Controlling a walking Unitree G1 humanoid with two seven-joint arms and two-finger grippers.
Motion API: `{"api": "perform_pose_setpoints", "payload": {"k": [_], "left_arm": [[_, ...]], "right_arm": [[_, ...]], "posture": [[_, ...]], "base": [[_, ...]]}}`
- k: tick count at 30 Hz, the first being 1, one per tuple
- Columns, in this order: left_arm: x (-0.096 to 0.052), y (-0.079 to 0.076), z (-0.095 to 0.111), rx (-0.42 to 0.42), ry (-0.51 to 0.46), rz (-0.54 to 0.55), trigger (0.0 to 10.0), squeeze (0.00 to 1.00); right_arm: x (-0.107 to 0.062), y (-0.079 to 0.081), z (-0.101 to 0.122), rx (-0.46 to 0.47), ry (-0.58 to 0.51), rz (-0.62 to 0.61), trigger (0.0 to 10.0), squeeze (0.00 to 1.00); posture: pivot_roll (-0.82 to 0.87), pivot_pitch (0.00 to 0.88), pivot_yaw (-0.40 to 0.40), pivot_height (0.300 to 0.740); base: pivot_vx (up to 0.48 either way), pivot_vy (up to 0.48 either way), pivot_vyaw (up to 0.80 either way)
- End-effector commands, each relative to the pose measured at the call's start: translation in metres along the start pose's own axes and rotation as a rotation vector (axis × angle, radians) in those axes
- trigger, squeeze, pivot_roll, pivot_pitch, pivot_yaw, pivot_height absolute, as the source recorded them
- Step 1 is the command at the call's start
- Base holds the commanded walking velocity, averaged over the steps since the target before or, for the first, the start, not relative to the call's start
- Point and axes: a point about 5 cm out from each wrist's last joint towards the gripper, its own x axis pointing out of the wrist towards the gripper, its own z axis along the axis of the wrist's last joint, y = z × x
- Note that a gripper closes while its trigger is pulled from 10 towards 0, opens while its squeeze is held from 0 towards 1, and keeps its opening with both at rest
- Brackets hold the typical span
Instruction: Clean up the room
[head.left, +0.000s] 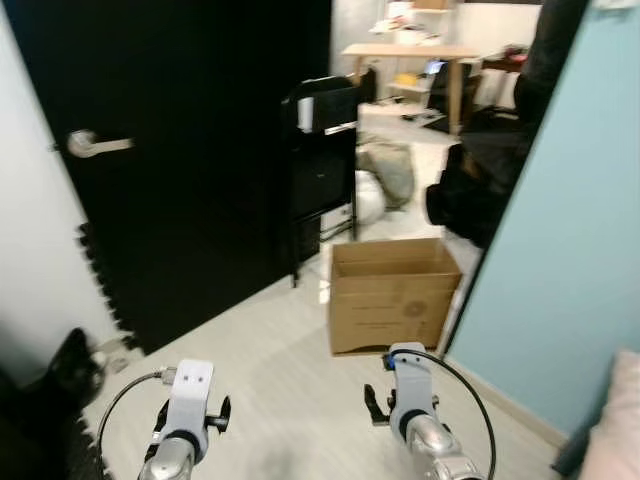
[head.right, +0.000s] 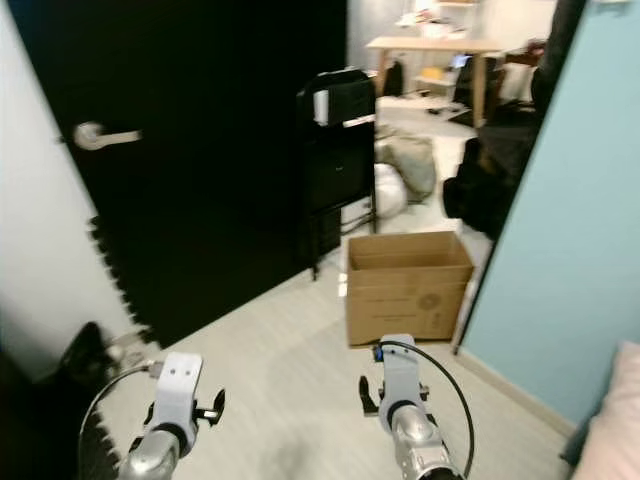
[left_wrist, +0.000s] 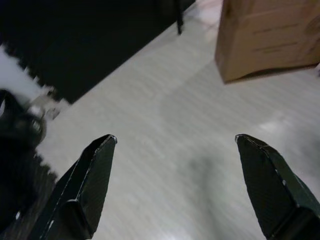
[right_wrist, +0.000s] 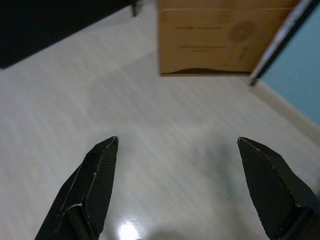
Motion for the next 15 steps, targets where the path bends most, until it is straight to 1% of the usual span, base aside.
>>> {"api": "perform_pose_setpoints", "payload": {"k": [1,15], "left_arm": [[-0.0041,0.0034,-0.0079,-0.002,0.026,0.01,10.0,0.0],[-0.0034,0.0032,-0.0082,0.002,0.04,0.02,10.0,0.0]], "right_arm": [[-0.001,0.0107,-0.003,-0.003,0.0,0.029,10.0,0.0],[-0.002,0.0138,-0.006,0.0,0.01,0.038,10.0,0.0]], "posture": [[-0.01,0.0,0.0,0.74],[-0.01,0.0,-0.002,0.74]], "base": [[0.0,0.0,-0.8],[0.0,0.0,-0.8]]}}
